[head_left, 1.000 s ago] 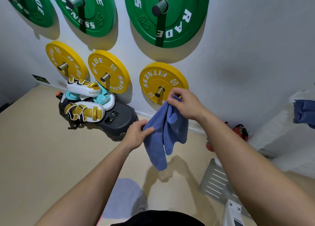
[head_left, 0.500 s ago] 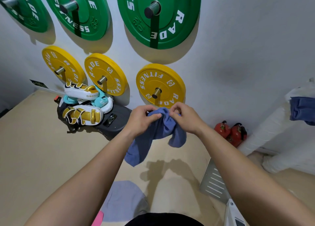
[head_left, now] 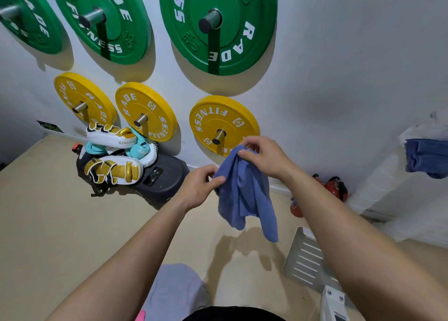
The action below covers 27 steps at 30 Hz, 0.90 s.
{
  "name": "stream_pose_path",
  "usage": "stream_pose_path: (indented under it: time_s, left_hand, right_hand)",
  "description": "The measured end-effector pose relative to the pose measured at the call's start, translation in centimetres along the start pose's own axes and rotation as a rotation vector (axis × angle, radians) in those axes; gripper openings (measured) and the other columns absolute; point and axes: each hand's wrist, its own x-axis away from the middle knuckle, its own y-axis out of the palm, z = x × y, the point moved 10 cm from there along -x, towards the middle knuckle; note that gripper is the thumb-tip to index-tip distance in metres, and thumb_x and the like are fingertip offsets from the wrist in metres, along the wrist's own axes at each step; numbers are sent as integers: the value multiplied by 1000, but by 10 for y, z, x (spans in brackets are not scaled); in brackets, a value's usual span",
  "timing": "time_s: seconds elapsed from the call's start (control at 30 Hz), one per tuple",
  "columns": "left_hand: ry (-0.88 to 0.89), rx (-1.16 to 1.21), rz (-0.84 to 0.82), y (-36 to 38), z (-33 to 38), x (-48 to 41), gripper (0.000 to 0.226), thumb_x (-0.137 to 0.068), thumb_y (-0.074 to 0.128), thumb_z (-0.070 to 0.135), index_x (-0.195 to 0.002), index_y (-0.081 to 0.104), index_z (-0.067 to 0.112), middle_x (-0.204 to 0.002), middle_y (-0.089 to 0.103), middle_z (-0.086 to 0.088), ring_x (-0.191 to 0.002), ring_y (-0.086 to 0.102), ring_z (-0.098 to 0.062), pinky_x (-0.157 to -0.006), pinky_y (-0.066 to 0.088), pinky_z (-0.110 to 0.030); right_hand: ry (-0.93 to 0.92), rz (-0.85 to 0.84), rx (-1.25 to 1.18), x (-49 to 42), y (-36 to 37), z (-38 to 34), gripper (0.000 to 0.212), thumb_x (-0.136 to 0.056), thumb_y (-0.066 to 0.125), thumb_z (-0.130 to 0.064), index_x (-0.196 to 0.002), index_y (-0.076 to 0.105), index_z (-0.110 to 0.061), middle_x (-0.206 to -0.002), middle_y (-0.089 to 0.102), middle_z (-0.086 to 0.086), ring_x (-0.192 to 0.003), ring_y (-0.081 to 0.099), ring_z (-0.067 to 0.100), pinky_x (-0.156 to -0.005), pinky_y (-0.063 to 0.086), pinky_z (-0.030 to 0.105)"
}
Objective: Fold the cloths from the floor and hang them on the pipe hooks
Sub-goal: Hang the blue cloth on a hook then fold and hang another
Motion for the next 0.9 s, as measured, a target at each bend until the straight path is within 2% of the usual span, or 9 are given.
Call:
stream_pose_path:
  time_s: [0.1, 0.2, 0.3, 0.47, 0.6, 0.67, 0.73, 0.83, 0.9]
  left_hand:
    - [-41, -24, 16, 3, -22, 3, 17, -92, 68, 29, -81, 62, 17, -66, 57, 12, -61, 44, -7, -59, 35, -27]
    - [-70, -55, -6, 4, -37, 5, 13, -91, 69, 27, -82, 62, 21, -67, 57, 12, -61, 45, -7, -60, 36, -28]
    - [-98, -133, -42, 7, -50, 9, 12, -89, 70, 28, -81, 61, 27, -72, 61, 13, -67, 51, -9, -64, 40, -30]
    - [-232, -205, 2, -11, -96, 28, 12, -87, 69, 31, -81, 62, 23, -79, 68, 6, -78, 62, -21, -70, 47, -35]
    - [-236, -166, 109, -40, -108, 40, 11, -88, 72, 29, -79, 65, 26, -74, 68, 7, -73, 60, -18, -66, 44, -32]
    - [-196, -163, 151, -51, -95, 36, 9, -88, 70, 31, -81, 68, 28, -76, 70, 9, -76, 63, -16, -70, 47, -34]
    - [-122, -162, 178, -55, -71, 29, 7, -89, 68, 35, -84, 69, 30, -81, 71, 11, -81, 64, -13, -74, 49, -35]
    - [13, -178, 190, -47, -25, 17, 8, -93, 64, 32, -92, 72, 29, -91, 69, 10, -90, 62, -12, -79, 49, -35]
    - [62, -157, 186, -35, 0, 10, 9, -93, 63, 30, -92, 72, 31, -93, 68, 12, -92, 61, -10, -80, 47, -31]
  right_hand:
    - [-8, 13, 74, -7, -23, -1, 9, -90, 68, -28, -84, 67, -35, -76, 61, -14, -70, 55, -4, -63, 39, 14]
    - [25, -12, 175, -9, -31, 10, 6, -88, 67, -34, -85, 67, -39, -83, 64, -9, -78, 57, 7, -68, 42, 27]
    - [27, 25, 181, -9, -40, 12, 10, -89, 65, -32, -82, 66, -38, -82, 65, -8, -78, 58, 9, -68, 41, 28]
    - [111, 166, 193, -5, -68, 28, 9, -91, 64, -32, -83, 65, -35, -78, 62, -11, -73, 55, 7, -63, 39, 26]
    - [249, 190, 277, 2, -70, 58, 7, -89, 63, -38, -83, 64, -37, -82, 65, -8, -83, 62, 19, -76, 51, 36]
    - [289, 140, 303, 6, -55, 69, 8, -88, 64, -35, -80, 64, -36, -82, 66, -6, -86, 64, 21, -79, 53, 36]
    - [300, 76, 297, 9, -35, 76, 4, -88, 66, -31, -88, 69, -34, -83, 64, -6, -89, 65, 21, -80, 50, 31]
    - [260, 9, 213, 12, -7, 70, 28, -90, 67, -24, -118, 69, -28, -90, 64, -1, -89, 62, 19, -80, 42, 25]
    - [213, -14, 137, 14, 7, 59, 32, -90, 67, -22, -122, 68, -27, -93, 68, 2, -87, 62, 16, -79, 41, 22]
